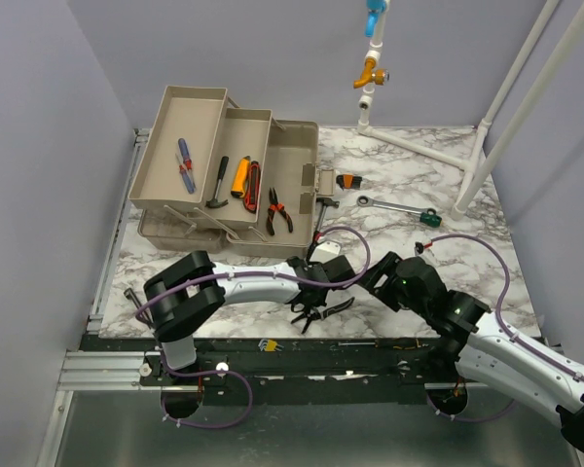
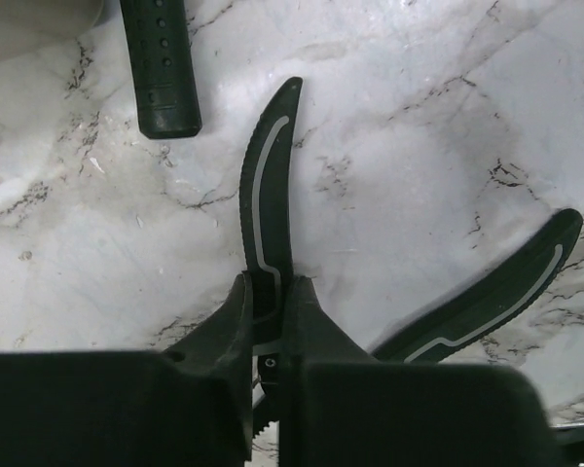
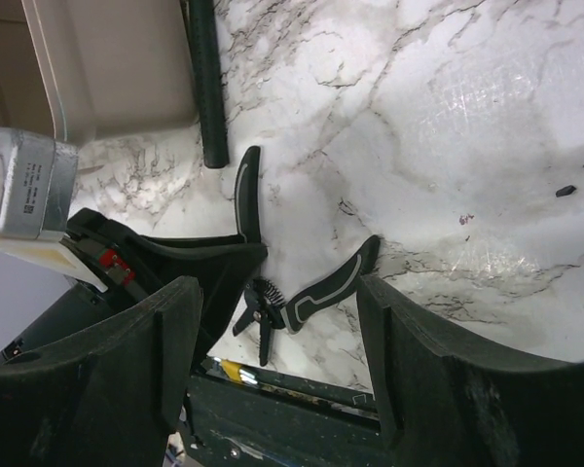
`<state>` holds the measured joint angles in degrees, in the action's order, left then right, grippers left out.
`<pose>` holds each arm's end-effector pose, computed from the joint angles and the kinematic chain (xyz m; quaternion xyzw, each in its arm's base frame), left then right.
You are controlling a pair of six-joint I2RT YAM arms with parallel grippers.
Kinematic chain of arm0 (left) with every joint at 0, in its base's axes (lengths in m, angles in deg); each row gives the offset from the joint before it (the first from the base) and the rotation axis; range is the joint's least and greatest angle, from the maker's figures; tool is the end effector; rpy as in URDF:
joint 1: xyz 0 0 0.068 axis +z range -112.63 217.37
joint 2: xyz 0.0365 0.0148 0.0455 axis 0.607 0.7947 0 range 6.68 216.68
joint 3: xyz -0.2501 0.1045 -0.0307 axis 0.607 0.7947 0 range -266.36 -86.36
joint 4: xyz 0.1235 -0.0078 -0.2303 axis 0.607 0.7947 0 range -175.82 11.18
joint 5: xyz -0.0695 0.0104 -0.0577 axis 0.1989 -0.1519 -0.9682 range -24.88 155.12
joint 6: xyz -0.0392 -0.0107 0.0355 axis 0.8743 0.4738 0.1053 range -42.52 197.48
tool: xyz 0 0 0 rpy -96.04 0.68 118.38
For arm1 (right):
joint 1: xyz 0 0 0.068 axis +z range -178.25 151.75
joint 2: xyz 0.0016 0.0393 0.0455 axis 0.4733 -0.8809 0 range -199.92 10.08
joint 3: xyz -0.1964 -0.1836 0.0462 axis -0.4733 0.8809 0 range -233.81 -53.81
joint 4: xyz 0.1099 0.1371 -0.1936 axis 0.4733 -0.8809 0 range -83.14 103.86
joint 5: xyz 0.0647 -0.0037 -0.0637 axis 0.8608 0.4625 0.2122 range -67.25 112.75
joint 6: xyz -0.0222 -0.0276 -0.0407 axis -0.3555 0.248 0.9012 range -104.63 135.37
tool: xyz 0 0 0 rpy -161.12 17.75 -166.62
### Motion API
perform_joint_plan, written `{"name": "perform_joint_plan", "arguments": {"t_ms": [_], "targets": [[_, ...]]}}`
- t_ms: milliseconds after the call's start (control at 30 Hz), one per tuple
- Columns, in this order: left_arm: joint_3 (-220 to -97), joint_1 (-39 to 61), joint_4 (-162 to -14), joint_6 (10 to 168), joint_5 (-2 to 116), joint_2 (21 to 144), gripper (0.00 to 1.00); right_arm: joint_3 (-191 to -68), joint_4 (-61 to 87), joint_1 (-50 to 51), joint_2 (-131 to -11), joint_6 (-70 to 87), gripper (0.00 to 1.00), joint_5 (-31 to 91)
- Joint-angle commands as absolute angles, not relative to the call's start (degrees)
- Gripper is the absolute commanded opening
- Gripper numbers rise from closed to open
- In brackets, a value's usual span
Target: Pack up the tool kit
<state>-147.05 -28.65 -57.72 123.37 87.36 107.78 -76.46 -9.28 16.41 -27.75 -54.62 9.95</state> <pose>0.1486 -0.3010 0.1598 0.1332 0.9555 -0.0455 0.2593 0.1115 0.0990 0.2017 0.2435 0.8620 0.3104 0.3183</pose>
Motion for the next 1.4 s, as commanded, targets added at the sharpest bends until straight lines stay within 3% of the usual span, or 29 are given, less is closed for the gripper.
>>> {"name": "perform_joint_plan", "arguments": {"t_ms": [0, 333, 533, 733, 867, 1000, 1133, 1167, 1300, 1367], "targets": [[-142.8, -28.5, -55.6, 126.6, 85.8, 110.0, 0.00, -76.4, -9.6, 16.5, -28.1, -54.2, 0.71, 9.6], [-135.4, -24.5, -68.6, 127.8, 81.9, 95.0, 0.00, -69.4, 5.0, 16.4, -28.6, -51.5, 0.75, 22.3], [-134.1, -22.3, -74.2, 127.6, 76.0, 94.0, 0.00, -61.9, 20.1, 16.5, -28.4, -51.5, 0.82, 28.1], [-132.9, -21.6, -77.4, 127.9, 72.1, 93.7, 0.00, -58.8, 30.9, 16.5, -33.0, -50.7, 0.78, 30.0], [-132.1, -21.5, -80.0, 128.5, 69.7, 93.4, 0.00, -58.2, 37.8, 16.5, -38.6, -50.6, 0.67, 29.9], [-131.5, -21.4, -81.8, 129.1, 68.6, 92.5, 0.00, -59.9, 40.4, 16.6, -44.5, -50.4, 0.47, 29.4], [-130.6, -21.4, -82.6, 128.4, 68.1, 90.4, 0.00, -61.4, 38.1, 16.6, -45.1, -50.7, 0.07, 27.8], [-130.0, -21.4, -82.9, 127.9, 68.3, 89.4, 0.02, -62.0, 36.4, 16.5, -44.3, -50.7, 0.01, 27.1], [-125.5, -21.4, -83.8, 126.6, 70.0, 80.8, 0.48, -65.0, 29.1, 16.5, -39.6, -48.6, 0.01, 25.7], [-123.6, -21.3, -83.4, 125.8, 68.9, 74.5, 0.59, -66.8, 26.7, 16.6, -37.3, -46.5, 0.00, 25.7]]}}
